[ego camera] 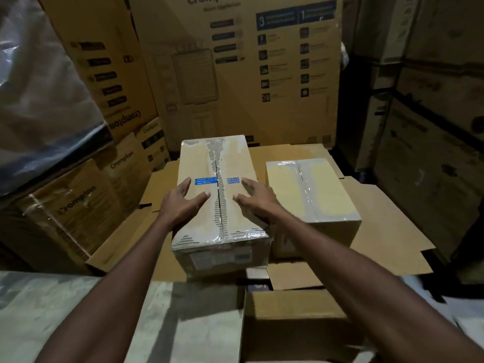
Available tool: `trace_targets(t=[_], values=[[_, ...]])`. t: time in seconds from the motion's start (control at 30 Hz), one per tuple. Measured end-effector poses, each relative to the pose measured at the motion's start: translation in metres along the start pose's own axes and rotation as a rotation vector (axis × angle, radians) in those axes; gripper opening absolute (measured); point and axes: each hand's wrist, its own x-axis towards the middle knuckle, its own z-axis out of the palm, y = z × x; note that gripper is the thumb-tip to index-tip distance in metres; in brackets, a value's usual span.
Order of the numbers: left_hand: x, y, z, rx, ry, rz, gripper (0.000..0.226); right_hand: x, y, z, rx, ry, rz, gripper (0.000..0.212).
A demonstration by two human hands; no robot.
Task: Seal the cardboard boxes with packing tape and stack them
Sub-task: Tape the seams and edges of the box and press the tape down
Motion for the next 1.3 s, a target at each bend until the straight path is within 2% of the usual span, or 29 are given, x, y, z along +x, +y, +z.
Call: trace_targets(t=[0.27, 0.53, 0.67, 0.83, 1.0, 1.17, 1.3], values=[[0.181, -0.001, 0.067, -0.193, -0.137, -0.043, 0.109, 0.176, 0.042, -0.021, 0.0, 0.042, 0.069, 0.074], [0.274, -0.037, 0.122, -0.289, -0.204, -0.115, 0.105, 0.265, 0.105, 0.009, -0.004, 0.035, 0.124, 0.074], [0.29, -0.061, 0.138, -0.268, -0.205, -0.134, 0.108, 0.279, 0.126, 0.025, 0.027, 0.013, 0.175, 0.073], [0.286, -0.087, 0.153, -0.28, -0.193, -0.172, 0.102, 0.286, 0.151, 0.049, 0.02, -0.024, 0.237, 0.087], [0.279, -0.102, 0.159, -0.244, -0.198, -0.161, 0.106, 0.275, 0.153, 0.061, -0.064, 0.005, 0.246, 0.07], [0.277, -0.105, 0.155, -0.197, -0.21, -0.183, 0.11, 0.269, 0.147, 0.064, -0.068, 0.027, 0.221, 0.066], [0.276, -0.1, 0.15, 0.0, -0.32, -0.205, 0.1, 0.264, 0.142, 0.06, -0.094, -0.036, 0.219, 0.065]])
